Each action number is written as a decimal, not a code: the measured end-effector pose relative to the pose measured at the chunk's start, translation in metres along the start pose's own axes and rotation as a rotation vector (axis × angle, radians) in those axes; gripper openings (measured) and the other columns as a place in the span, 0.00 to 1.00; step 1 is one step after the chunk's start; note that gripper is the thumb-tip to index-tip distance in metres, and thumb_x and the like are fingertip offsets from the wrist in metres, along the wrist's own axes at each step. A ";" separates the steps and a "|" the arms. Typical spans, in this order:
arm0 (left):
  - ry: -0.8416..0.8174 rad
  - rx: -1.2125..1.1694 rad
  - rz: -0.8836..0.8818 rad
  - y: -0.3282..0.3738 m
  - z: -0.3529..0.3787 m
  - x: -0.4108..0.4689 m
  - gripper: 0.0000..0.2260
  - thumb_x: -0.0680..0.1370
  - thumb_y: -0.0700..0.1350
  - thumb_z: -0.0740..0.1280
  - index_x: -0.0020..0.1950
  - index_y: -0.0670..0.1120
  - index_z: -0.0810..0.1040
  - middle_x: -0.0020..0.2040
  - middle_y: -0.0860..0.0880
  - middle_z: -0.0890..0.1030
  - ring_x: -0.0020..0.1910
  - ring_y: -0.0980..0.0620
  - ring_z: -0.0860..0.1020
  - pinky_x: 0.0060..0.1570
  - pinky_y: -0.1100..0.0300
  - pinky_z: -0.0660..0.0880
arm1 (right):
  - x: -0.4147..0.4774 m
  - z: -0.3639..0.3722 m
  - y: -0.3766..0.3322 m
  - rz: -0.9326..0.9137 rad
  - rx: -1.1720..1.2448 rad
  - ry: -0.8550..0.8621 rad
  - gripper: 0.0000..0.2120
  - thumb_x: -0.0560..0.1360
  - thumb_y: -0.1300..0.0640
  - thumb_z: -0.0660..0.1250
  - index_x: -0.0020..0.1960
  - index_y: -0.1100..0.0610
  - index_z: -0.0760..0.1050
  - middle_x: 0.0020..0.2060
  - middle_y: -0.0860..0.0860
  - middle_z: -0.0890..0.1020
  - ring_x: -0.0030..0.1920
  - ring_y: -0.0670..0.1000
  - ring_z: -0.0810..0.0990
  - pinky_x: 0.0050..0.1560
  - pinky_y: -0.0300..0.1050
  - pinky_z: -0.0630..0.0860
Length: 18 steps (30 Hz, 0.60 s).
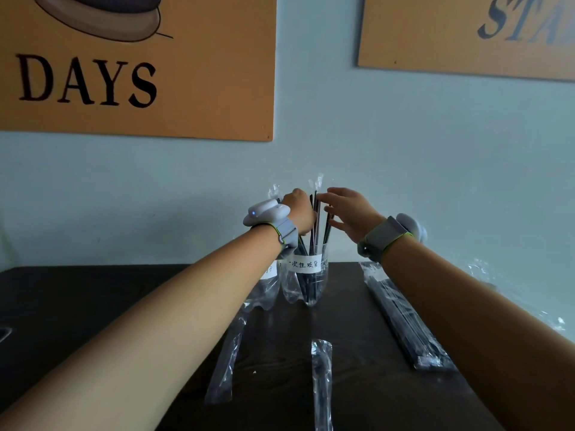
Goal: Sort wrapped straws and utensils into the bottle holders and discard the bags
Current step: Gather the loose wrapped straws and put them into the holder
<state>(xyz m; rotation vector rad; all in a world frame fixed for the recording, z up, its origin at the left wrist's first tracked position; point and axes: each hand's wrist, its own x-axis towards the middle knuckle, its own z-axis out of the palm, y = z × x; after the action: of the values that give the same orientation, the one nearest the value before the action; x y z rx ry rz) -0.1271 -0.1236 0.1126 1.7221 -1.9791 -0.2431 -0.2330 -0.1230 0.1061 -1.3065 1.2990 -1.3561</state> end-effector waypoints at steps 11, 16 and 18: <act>-0.153 0.119 0.071 -0.071 0.000 -0.096 0.12 0.74 0.48 0.64 0.41 0.40 0.80 0.43 0.40 0.83 0.42 0.43 0.81 0.47 0.53 0.78 | -0.077 0.002 0.074 0.098 -0.787 -0.174 0.10 0.73 0.57 0.66 0.34 0.58 0.77 0.27 0.52 0.80 0.31 0.51 0.81 0.38 0.44 0.81; -0.344 0.439 -0.138 -0.118 0.028 -0.120 0.17 0.76 0.51 0.64 0.60 0.41 0.77 0.60 0.44 0.81 0.55 0.45 0.81 0.49 0.59 0.76 | -0.109 0.021 0.101 0.185 -1.178 -0.353 0.16 0.70 0.49 0.70 0.47 0.61 0.81 0.44 0.56 0.84 0.49 0.53 0.83 0.41 0.40 0.74; -0.391 0.407 -0.210 -0.130 0.036 -0.126 0.19 0.76 0.52 0.65 0.61 0.42 0.76 0.62 0.44 0.80 0.58 0.46 0.80 0.51 0.60 0.76 | -0.114 0.027 0.109 0.273 -1.254 -0.389 0.14 0.69 0.48 0.71 0.35 0.58 0.76 0.33 0.50 0.86 0.49 0.49 0.82 0.37 0.35 0.72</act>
<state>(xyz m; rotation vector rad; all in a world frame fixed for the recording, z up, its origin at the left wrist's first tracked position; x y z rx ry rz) -0.0215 -0.0327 -0.0082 2.2917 -2.2364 -0.2805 -0.2029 -0.0280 -0.0184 -1.9165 2.0012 0.0666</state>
